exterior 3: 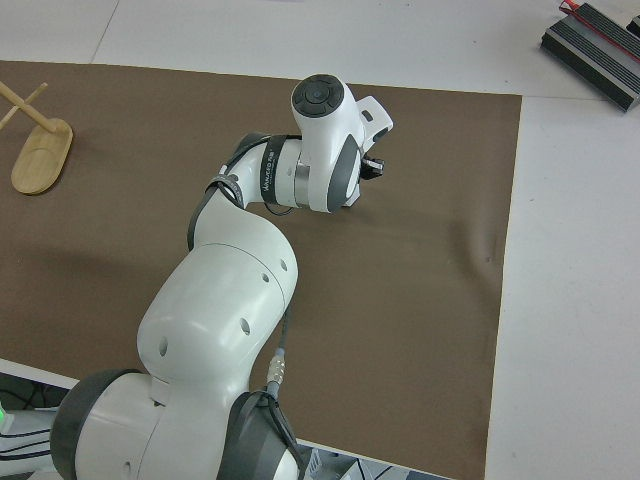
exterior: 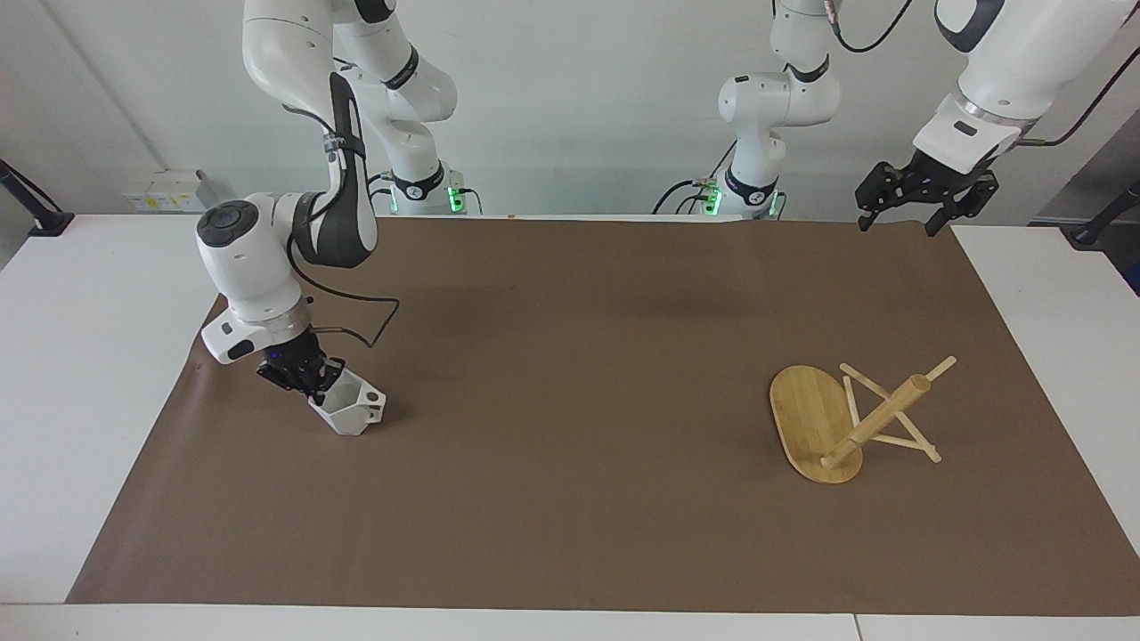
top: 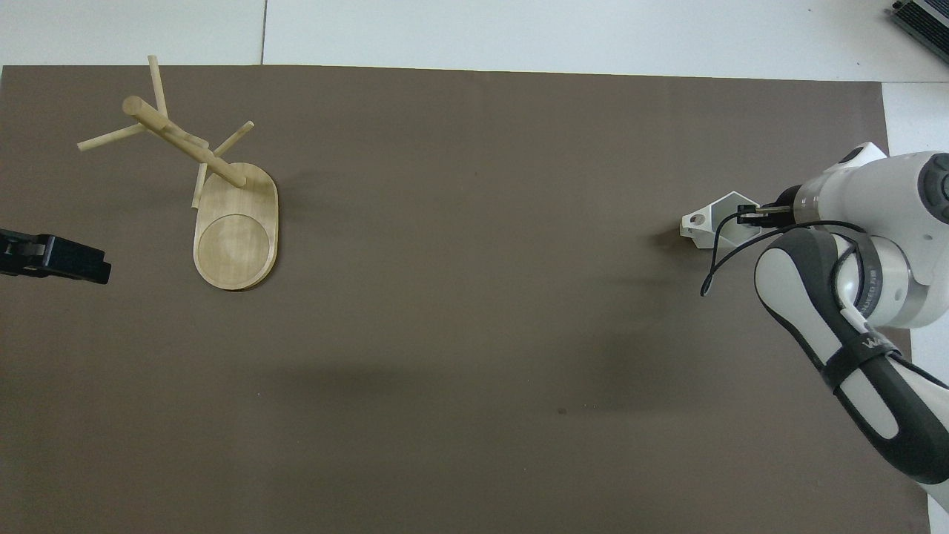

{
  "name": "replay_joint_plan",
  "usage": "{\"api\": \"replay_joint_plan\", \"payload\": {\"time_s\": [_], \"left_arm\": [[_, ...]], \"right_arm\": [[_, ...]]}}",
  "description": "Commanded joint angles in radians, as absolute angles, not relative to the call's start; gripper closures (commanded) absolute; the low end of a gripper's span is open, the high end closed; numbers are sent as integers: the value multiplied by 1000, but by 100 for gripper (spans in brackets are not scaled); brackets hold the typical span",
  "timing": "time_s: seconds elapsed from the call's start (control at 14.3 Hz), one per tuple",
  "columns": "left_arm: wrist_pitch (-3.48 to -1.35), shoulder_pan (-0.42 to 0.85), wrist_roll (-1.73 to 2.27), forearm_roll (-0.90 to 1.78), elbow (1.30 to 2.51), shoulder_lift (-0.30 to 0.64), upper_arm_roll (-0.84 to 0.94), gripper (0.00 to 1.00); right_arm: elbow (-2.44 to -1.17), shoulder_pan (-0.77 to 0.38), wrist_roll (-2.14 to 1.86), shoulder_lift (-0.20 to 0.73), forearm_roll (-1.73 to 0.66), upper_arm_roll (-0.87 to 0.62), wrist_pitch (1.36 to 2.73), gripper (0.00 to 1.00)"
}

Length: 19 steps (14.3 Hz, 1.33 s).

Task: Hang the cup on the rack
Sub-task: 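Reach the right gripper to the white mug's handle and grasp it, then lift the white mug with the right gripper toward the left gripper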

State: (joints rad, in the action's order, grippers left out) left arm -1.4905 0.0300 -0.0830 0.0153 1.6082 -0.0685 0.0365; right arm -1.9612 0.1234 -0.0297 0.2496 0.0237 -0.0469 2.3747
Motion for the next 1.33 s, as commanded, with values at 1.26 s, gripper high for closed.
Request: {"api": "replay_joint_plan", "payload": {"time_s": [1.26], "left_arm": [[-1436, 20, -103, 17, 1606, -86, 46, 0]], "right_arm": [[-1770, 129, -11, 66, -334, -118, 1847, 100]]}}
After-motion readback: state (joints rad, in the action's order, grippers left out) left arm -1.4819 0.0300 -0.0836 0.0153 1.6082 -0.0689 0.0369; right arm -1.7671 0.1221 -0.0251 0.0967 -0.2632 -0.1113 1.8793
